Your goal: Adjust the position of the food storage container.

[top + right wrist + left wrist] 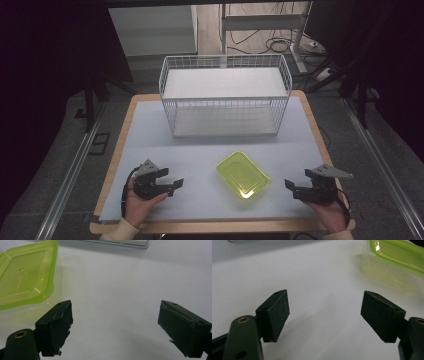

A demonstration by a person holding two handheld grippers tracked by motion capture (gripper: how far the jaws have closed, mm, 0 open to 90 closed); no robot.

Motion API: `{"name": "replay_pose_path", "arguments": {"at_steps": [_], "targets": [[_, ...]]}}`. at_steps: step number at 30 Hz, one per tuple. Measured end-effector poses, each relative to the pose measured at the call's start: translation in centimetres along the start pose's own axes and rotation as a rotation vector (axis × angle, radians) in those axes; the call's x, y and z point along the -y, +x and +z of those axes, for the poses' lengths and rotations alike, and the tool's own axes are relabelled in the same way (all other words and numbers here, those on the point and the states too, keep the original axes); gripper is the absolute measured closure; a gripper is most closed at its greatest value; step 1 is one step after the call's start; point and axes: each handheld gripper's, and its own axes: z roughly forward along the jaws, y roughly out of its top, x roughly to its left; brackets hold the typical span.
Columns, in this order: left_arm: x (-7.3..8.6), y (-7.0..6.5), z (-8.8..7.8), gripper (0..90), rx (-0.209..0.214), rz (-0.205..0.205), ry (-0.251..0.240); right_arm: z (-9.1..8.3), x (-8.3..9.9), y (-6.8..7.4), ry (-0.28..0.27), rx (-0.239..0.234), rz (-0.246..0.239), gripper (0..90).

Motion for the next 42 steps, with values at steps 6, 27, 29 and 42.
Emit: {"name": "replay_pose_path", "arguments": {"at_steps": [6, 27, 29, 42], "targets": [[-0.1, -0.2, -0.1, 22.7, 0.000, -0.001, -0.006, -0.4, 0.1, 0.2, -0.019, -0.001, -0.008, 13.3], [-0.1, -0.1, -0.2, 22.7, 0.001, 0.003, -0.004, -0.9, -1.1, 1.3, -0.022, -0.042, 0.020, 17.0], [-0.1, -0.1, -0.1, 22.7, 0.001, 0.000, -0.003, -0.9, -1.3, 1.5, -0.023, -0.044, 0.012, 17.3], [0.0, -0.3, 0.0, 22.6, 0.003, -0.005, 0.004, -1.4, -3.5, 3.8, -0.063, -0.109, -0.056, 30.2]]}}
